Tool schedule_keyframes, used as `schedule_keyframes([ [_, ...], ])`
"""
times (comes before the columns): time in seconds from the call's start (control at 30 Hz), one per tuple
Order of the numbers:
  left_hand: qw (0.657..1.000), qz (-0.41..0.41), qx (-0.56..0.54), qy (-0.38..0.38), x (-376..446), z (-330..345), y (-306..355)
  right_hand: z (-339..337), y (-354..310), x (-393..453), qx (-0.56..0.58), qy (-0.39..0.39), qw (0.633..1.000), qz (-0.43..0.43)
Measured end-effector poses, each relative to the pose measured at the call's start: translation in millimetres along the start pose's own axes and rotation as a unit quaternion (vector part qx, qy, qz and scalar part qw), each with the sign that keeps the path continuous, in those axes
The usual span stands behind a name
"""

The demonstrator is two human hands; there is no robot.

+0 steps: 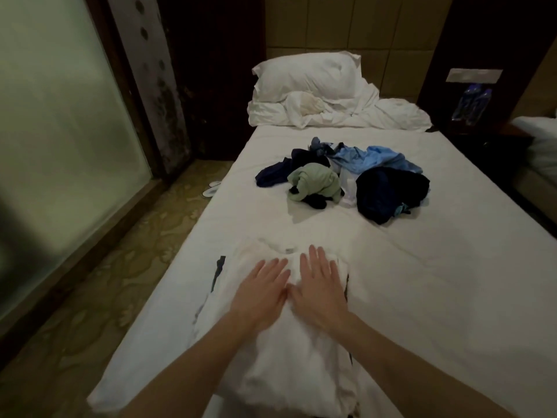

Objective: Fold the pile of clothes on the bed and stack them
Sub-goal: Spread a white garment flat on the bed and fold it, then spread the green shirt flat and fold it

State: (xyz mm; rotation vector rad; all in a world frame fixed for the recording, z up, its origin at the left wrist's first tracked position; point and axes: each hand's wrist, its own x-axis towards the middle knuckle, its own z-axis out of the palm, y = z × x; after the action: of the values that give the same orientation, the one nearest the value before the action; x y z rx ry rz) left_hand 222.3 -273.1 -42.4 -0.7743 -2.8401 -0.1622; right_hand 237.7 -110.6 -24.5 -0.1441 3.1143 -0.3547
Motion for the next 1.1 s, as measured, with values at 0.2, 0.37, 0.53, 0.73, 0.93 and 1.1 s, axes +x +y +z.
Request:
schedule_keyframes([
  [0.2,0.995,-0.057,0.044,-0.068,-17.2,22.5,-33.9,27.5,27.2,-3.2,-0.033,-0.051,0.998,-0.025],
  [0.37,0.993,-0.062,0.044,-0.091,0.3,10.2,-30.2,16.7,45.2,19.8,-0.038,-0.030,0.999,-0.003],
  [0.53,0.995,-0.076,0.040,-0.047,43.5,-3.2,-24.4,-11.8,72.4,58.2,-0.019,-0.009,0.999,0.037],
  [0.73,0.993,-0.118,0.009,-0.028,120.4,6.2,-27.9,-35.6,89.0,134.4,-0.033,0.042,0.998,0.013],
  [0.93,0.987,-0.161,-0.015,-0.012,179.4,47.4,-51.2,-34.1,84.0,233.9,-0.034,0.085,0.995,-0.043],
  [1.1,0.982,-0.180,-0.056,0.009,208.0,77.3,-74.7,-0.1,66.3,306.8,-0.061,0.068,0.994,-0.054],
])
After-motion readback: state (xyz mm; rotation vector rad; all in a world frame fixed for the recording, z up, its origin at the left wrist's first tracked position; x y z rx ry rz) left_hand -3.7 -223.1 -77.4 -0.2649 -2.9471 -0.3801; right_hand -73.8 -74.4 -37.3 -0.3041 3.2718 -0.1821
